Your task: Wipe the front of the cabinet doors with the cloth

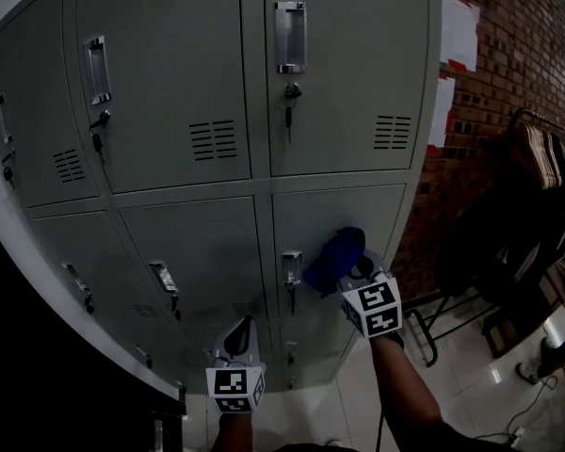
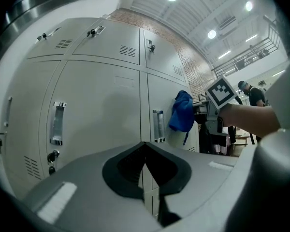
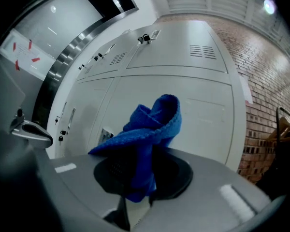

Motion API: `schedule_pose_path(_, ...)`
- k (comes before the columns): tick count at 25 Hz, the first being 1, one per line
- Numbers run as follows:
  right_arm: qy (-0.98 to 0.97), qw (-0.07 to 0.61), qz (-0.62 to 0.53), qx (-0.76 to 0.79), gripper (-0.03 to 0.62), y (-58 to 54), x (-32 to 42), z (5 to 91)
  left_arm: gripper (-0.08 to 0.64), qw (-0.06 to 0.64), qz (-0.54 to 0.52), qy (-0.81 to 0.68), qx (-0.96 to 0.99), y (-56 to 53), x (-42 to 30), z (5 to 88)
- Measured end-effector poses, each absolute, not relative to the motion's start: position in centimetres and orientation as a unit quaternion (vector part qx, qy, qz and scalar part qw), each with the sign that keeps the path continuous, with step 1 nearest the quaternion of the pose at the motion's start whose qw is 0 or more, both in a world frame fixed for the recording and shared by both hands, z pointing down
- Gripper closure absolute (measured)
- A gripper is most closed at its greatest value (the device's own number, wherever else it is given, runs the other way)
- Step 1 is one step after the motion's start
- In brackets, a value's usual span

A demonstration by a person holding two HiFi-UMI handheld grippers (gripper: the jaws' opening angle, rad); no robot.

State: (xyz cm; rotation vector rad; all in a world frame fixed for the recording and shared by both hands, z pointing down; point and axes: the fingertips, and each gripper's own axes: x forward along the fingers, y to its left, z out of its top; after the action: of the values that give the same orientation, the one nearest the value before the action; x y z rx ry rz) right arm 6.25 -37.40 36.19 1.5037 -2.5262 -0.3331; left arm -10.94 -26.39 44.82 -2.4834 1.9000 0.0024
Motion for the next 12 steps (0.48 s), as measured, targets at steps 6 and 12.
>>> schedule_pose_path(6, -0.831, 0.109, -0.113, 0.533, 0.518, -38.2, 11.1, 36.7, 0.543, 0.005, 0.001, 0.608, -0.794, -26.4, -10.1, 44.9)
schedule_pose_path(12, -0.816, 0.118, -0.113, 0.554, 0.518, -39.0, 14.9, 37.0, 0.543, 0.005, -0.004, 0.608, -0.794, -26.3, -9.5, 45.2)
